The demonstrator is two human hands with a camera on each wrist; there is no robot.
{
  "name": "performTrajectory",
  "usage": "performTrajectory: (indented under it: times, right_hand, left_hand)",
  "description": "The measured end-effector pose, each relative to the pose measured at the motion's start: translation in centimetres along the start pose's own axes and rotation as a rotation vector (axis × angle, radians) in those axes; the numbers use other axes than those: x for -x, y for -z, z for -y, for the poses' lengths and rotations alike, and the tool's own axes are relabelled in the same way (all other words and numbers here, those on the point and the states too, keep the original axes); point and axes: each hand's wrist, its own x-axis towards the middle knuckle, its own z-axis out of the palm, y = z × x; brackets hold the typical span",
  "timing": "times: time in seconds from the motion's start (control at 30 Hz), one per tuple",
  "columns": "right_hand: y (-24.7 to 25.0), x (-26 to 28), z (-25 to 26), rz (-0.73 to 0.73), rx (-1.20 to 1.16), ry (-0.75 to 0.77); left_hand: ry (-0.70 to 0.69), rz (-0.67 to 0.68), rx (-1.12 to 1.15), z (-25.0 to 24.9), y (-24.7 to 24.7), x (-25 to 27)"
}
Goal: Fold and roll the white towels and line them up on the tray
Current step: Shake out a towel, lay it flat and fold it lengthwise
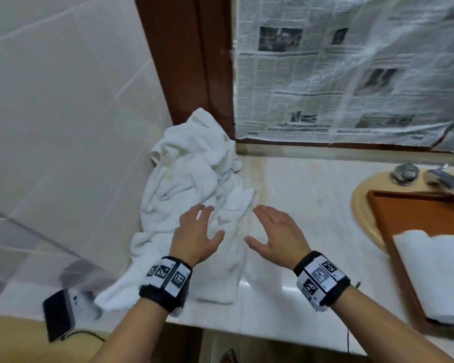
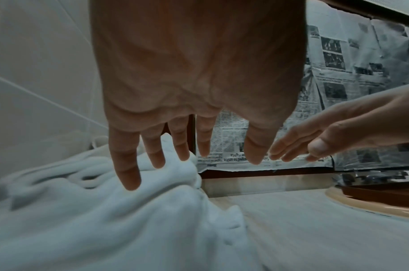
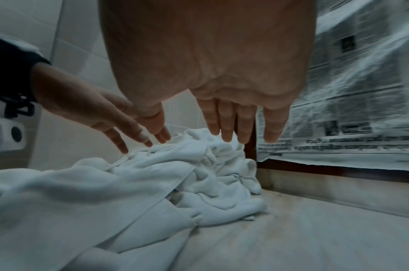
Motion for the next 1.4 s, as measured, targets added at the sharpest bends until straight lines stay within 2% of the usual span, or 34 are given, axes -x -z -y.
performTrajectory:
  times: [0.17,0.33,0.53,0.63,0.77,0.83,0.93,1.03,1.13,1.27,1.4]
  right_hand:
    - [-1.5,-4.8,4.1,0.068,0.061,0.07]
    - [-1.6,-11.7,6.9,-0.007,0.035,0.094]
    - [-2.8,-18.9,8.3,-0.026,-0.142,0.014]
    - [-3.9,-19.0,8.3,-0.133,-0.3,0.029]
    - [-3.6,-15.9,7.4,-0.258,-0.489,0.128]
    - [-2.7,-14.2,6.5,-0.174,-0.571,0.117]
    - [-1.5,-13.7,5.7,0.046,-0.702,-0.04]
    - [-1.5,-15.7,5.2,0.024,-0.772,-0.182]
    - [-2.3,-18.2,4.9,0.11,-0.759,-0.25]
    - [-2.5,-19.1,5.3,0.142,-0.755,-0.183]
    - [-0.8,-17.2,5.4,-0.002,-0.748,-0.068]
  left_hand:
    - [0.036,-0.044,-0.049,4.2,2.4,-1.9]
    - [0.079,-0.095,-0.116,6.3,4.5,-5.7]
    - [0.172,-0.146,-0.153,7.8,6.3,-10.4]
    - [0.169,-0.163,-0.099,8.4,7.0,-12.0]
    - [0.152,-0.126,-0.103,8.7,7.3,-13.8]
    - [0.189,-0.081,-0.087,8.5,7.4,-14.4]
    - [0.21,-0.027,-0.014,8.5,7.5,-14.6]
    - [0.163,-0.019,-0.019,8.4,7.6,-14.0]
    - [0.11,-0.113,0.08,8.2,8.2,-12.7]
    - [0.103,-0.223,0.326,7.0,9.5,-9.6]
    - [0.064,-0.407,0.384,6.1,11.3,-7.6]
